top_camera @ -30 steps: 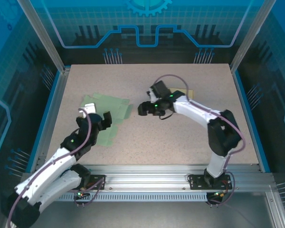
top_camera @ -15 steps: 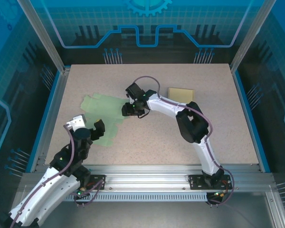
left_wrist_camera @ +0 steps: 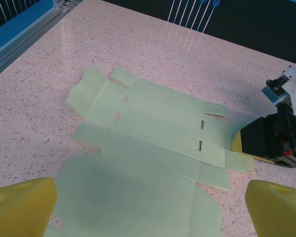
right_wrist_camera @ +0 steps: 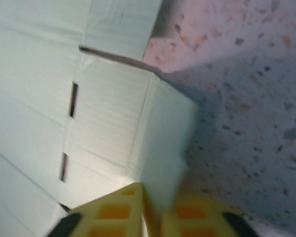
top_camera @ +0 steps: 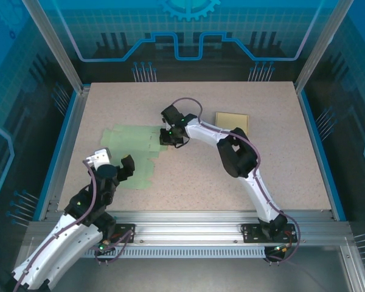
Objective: Fold the paper box
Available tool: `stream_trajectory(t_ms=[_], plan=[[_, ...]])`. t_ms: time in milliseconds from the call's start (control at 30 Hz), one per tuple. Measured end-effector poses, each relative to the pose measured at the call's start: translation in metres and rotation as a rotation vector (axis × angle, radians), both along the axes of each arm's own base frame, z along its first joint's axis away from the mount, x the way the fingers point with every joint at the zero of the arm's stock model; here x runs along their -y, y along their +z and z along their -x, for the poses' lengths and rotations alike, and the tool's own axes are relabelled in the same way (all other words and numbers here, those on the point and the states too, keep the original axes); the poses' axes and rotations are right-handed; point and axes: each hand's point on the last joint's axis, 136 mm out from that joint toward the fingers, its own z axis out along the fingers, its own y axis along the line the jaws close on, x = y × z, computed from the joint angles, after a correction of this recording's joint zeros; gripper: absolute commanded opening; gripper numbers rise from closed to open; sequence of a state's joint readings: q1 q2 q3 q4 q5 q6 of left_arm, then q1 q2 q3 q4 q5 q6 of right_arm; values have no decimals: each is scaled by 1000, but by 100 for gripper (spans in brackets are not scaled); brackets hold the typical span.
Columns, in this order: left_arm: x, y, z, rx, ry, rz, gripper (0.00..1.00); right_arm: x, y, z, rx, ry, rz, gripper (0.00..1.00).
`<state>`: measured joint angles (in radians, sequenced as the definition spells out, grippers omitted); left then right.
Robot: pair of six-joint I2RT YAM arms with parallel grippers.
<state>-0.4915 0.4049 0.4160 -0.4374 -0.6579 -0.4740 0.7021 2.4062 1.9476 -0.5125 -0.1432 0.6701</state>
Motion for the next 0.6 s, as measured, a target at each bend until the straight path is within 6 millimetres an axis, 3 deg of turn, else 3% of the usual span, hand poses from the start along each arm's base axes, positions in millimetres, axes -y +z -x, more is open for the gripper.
stream_trajectory(t_ms=[167,333,500,600], plan=[[10,0,-5,-1,-38,17,99,10,2,-4,38,3,-10,0],[31,1,-17,-49,-127,10,99,57,12,6,89,10,71,0],[56,25,-38,-46,-223,8,99,106,39,9,209,42,171,0],[65,38,-53,-32,-257,5,99,125,60,13,286,68,189,0]])
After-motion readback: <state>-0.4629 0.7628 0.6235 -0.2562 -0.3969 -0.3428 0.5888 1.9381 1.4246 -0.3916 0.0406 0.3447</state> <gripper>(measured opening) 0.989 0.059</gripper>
